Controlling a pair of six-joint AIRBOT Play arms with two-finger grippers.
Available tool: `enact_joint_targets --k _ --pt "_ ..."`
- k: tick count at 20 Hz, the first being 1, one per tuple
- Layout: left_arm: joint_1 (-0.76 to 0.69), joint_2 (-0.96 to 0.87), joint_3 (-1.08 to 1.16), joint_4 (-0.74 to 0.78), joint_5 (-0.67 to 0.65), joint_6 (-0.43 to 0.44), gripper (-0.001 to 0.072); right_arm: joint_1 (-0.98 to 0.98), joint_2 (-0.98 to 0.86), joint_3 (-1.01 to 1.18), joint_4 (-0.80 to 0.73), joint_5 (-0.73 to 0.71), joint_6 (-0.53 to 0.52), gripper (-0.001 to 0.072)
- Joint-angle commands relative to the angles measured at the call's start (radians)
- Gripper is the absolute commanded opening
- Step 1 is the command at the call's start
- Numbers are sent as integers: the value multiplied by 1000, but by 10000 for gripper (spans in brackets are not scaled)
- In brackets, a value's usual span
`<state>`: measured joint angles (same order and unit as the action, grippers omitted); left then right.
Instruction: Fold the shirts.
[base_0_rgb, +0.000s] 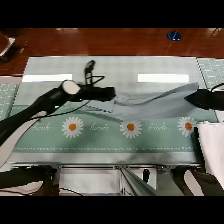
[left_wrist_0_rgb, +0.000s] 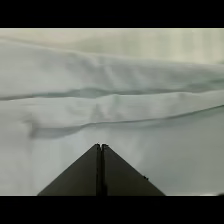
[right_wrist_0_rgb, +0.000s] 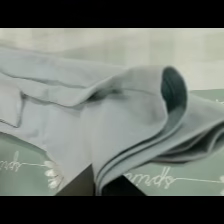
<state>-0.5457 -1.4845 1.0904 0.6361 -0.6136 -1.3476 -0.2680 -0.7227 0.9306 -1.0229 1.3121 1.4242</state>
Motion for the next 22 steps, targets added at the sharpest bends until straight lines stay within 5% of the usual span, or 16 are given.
enact_joint_targets --k 1,6,11,16,22 --pt "-137 -230 239 -26 -81 -11 20 31 110 -16 43 24 36 18" --pt "-291 -437 452 -103 -196 -68 20 149 108 -16 59 -41 70 18" --pt "-329 -451 467 -105 -227 -71 20 191 100 -15 62 -84 93 18" --pt "-26 -282 444 12 -344 -68 20 224 21 -4 132 -97 64 18" --pt "390 252 90 167 -286 -68 20 504 -341 224 130 -233 56 18"
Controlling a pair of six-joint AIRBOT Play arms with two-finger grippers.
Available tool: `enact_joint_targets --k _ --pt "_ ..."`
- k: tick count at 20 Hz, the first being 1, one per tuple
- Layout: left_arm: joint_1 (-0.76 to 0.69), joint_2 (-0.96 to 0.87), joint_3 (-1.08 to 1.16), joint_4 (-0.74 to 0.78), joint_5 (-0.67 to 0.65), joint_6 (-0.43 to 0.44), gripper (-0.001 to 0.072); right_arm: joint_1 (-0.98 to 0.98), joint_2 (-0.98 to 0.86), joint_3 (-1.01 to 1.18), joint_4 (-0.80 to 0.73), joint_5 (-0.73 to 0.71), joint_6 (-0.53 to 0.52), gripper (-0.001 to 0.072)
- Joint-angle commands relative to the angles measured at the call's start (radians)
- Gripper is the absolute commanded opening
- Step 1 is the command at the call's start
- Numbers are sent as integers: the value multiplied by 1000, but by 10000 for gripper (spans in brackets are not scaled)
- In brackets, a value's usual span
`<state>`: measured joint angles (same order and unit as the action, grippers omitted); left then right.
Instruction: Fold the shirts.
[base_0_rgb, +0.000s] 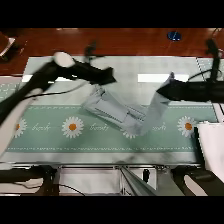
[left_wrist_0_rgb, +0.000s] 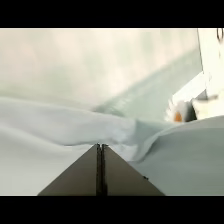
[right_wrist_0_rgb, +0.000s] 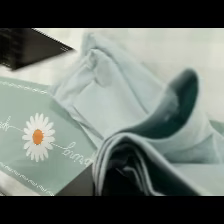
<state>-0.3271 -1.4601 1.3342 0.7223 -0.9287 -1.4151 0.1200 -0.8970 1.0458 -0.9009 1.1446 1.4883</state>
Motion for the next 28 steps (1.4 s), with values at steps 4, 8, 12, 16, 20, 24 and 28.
enact_joint_targets --k 4,8,12,16,20,24,28 --pt "349 594 -449 101 63 0 20 257 -498 354 9 -87 -10 19" --pt "381 842 -645 101 44 -6 20 329 -786 568 3 -106 -18 19" --pt "381 930 -729 101 37 -38 20 351 -954 660 37 -111 10 19" --pt "381 916 -735 101 53 -38 20 353 -995 665 120 -115 16 103" --pt "381 882 -735 100 92 -38 20 389 -997 665 311 -75 -62 382" --pt "381 824 -735 101 91 -38 20 397 -987 700 319 37 -85 383" --pt "381 803 -735 101 91 -38 21 304 -894 718 174 215 -21 383"
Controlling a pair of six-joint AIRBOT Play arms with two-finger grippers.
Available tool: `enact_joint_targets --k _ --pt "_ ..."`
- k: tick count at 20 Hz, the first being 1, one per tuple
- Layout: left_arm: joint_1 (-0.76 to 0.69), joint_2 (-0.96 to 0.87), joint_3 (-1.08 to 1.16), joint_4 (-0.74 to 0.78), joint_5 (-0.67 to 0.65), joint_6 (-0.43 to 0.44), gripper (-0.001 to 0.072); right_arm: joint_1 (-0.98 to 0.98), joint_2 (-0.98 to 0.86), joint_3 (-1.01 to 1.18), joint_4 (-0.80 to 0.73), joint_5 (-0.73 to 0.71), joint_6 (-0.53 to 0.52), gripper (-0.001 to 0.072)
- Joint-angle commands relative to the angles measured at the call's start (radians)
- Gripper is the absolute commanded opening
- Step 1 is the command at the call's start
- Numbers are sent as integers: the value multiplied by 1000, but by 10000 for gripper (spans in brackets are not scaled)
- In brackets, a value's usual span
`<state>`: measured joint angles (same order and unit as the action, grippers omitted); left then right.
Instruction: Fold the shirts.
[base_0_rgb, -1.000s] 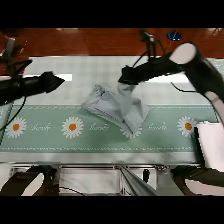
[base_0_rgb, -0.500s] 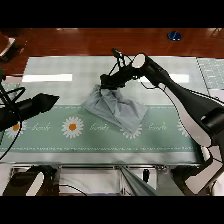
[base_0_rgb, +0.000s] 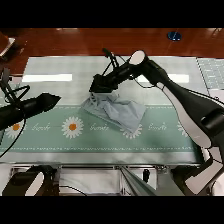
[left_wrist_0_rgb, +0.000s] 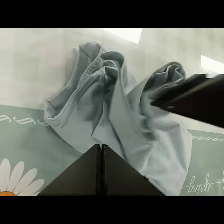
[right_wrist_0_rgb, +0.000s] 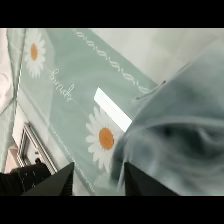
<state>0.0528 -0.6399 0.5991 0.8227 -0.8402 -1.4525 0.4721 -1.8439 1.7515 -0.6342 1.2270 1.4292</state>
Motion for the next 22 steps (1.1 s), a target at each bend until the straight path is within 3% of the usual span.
enact_joint_targets --k 1,5,8,10,12,15,16,19,22 --pt "1 -17 0 0 3 0 21 -73 85 12 -163 151 80 383" --pt "1 -16 0 0 2 0 21 -181 226 12 -322 269 124 383" --pt "1 -16 0 1 -2 0 21 -255 415 -42 -665 310 157 383" --pt "1 -16 0 1 -2 0 21 -320 581 -200 -837 231 217 383" --pt "1 -16 0 1 -2 0 21 -406 771 -469 -903 56 314 383" --pt "1 -16 -10 0 0 0 21 -507 995 -928 -809 -208 481 401" --pt "1 -16 -17 0 3 0 21 -519 1024 -1048 -718 -278 484 405" --pt "1 -16 -43 0 9 0 21 -496 996 -1286 -361 -428 305 414" --pt "1 -16 -69 0 10 0 21 -444 861 -1312 -127 -449 111 415"
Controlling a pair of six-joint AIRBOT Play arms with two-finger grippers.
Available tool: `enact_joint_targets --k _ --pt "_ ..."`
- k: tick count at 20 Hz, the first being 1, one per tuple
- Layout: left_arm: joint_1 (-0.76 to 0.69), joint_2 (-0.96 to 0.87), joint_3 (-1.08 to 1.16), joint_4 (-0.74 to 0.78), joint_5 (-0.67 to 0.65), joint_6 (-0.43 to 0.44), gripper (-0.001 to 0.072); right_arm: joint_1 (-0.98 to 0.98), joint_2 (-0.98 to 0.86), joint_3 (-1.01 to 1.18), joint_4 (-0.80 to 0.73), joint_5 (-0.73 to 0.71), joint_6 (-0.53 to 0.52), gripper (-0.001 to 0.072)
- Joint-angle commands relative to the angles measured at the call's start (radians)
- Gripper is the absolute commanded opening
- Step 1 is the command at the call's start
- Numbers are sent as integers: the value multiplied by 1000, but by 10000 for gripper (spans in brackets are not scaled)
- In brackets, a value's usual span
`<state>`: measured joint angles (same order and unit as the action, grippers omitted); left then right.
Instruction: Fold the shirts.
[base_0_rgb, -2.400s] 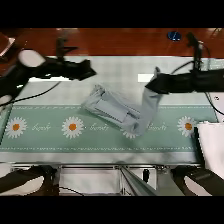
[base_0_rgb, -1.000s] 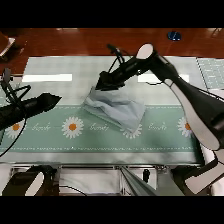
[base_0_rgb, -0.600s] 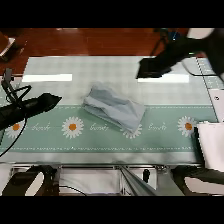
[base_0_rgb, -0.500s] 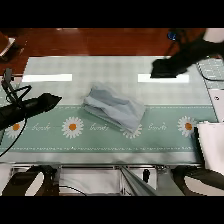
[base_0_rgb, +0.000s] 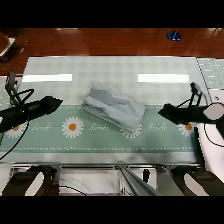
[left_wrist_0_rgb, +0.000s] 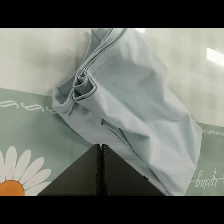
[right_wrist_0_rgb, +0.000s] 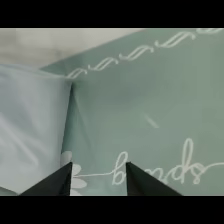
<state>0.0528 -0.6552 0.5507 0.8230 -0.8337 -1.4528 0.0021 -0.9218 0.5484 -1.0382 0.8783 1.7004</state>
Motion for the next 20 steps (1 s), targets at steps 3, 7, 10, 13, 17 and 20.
enact_joint_targets --k 3,7,10,13,17,20 --pt "1 -1 -25 -3 3 0 21 52 -198 -108 539 -118 -322 415" --pt "1 -1 -25 -4 4 0 21 52 -361 -41 618 -25 -426 414" --pt "1 -1 -25 -4 5 0 21 101 -448 55 618 7 -431 409" --pt "1 -1 -25 -10 4 0 21 188 -534 166 618 9 -418 374" --pt "1 -1 -25 -11 3 0 21 245 -584 313 596 50 -460 18" --pt "1 -1 -25 -11 4 0 21 244 -558 507 418 160 -383 17"
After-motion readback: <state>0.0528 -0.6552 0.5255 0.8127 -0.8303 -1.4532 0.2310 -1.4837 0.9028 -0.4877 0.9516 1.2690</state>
